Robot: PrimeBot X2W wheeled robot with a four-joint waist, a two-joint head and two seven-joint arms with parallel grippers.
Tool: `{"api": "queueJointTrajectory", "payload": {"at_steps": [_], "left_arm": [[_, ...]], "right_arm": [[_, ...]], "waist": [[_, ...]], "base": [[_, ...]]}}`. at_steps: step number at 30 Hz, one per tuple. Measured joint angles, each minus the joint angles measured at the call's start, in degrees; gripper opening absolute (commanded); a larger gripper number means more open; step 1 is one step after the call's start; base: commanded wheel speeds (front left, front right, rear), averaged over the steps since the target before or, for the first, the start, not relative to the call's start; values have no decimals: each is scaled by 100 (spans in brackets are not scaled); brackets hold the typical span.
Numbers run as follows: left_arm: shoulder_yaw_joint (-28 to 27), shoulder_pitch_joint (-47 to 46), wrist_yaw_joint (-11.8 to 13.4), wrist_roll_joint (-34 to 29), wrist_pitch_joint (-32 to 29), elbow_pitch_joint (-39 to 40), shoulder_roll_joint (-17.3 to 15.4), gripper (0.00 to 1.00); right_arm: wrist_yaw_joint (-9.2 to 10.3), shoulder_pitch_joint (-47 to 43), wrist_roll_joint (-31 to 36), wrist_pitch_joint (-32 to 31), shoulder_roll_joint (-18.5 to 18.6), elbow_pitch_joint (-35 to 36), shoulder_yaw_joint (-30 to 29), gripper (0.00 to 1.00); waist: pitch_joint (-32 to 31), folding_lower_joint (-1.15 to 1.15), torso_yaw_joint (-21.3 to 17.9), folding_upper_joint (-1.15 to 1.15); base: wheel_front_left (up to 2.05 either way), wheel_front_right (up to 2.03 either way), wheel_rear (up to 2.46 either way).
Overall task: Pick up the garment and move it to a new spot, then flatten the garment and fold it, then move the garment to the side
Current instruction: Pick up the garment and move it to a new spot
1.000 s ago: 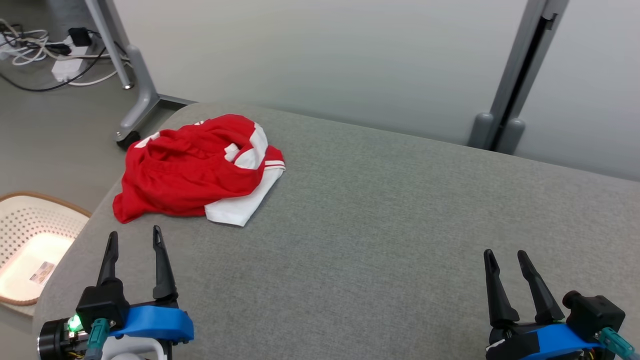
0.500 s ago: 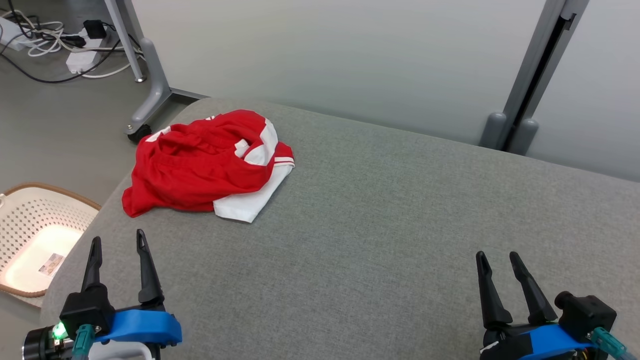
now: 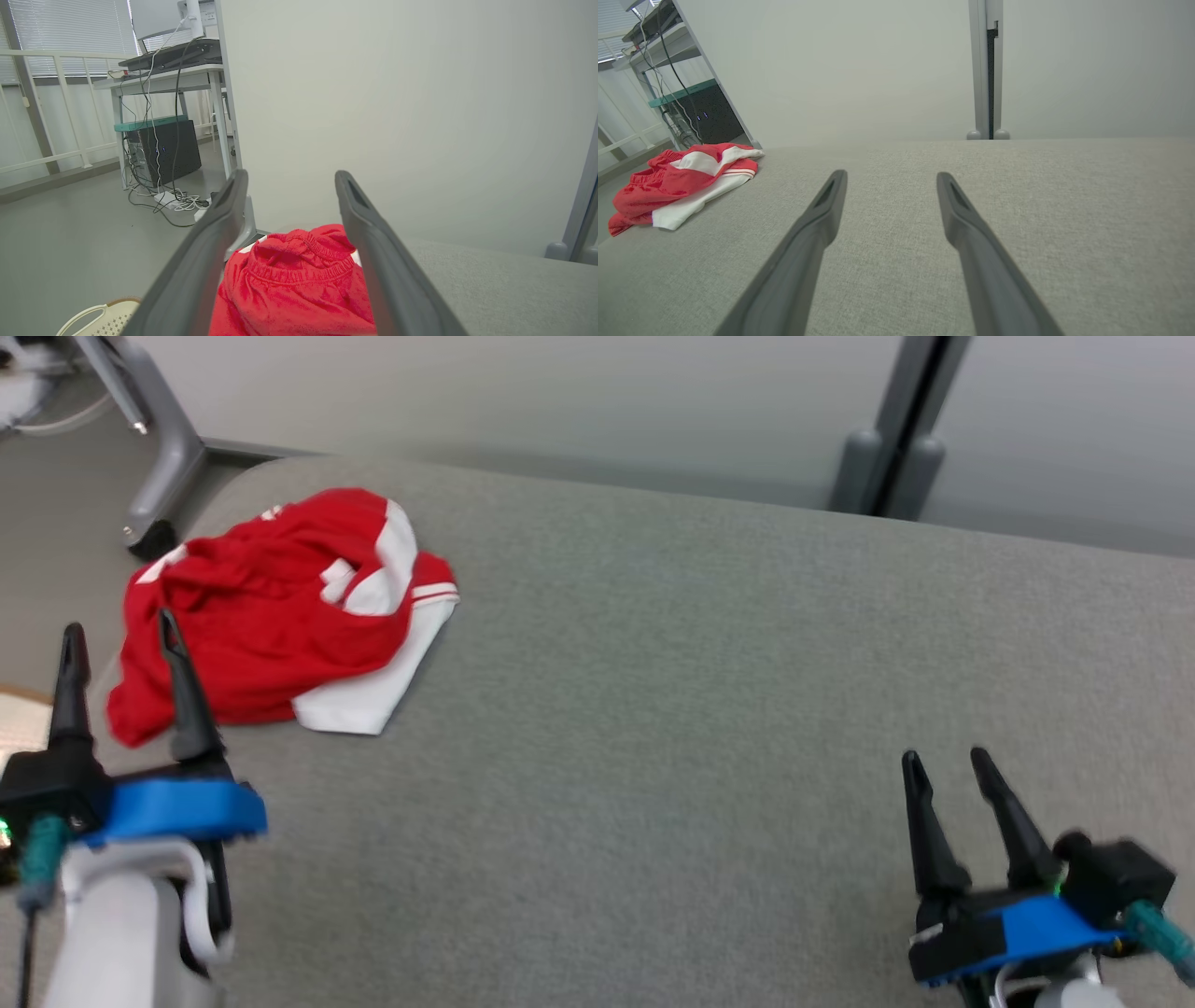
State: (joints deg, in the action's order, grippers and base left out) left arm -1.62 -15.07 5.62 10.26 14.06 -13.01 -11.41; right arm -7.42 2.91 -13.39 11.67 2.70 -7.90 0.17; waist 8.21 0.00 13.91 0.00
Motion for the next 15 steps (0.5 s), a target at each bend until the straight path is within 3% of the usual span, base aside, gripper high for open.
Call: {"api": "queueJointTrajectory", "payload": {"at_steps": [8, 15], "left_arm": [[-160, -1234, -54, 138, -163, -149, -313, 100], [-234, -2265, -169, 237, -423, -735, -657, 100]], "right_arm": [[0, 320, 283, -210, 15, 648, -205, 100], [0, 514, 315, -277, 115, 1089, -313, 100]], "waist": [[996, 1, -530, 0], [1755, 2, -799, 0]], "base": [[0, 0, 0], [0, 0, 0]]}}
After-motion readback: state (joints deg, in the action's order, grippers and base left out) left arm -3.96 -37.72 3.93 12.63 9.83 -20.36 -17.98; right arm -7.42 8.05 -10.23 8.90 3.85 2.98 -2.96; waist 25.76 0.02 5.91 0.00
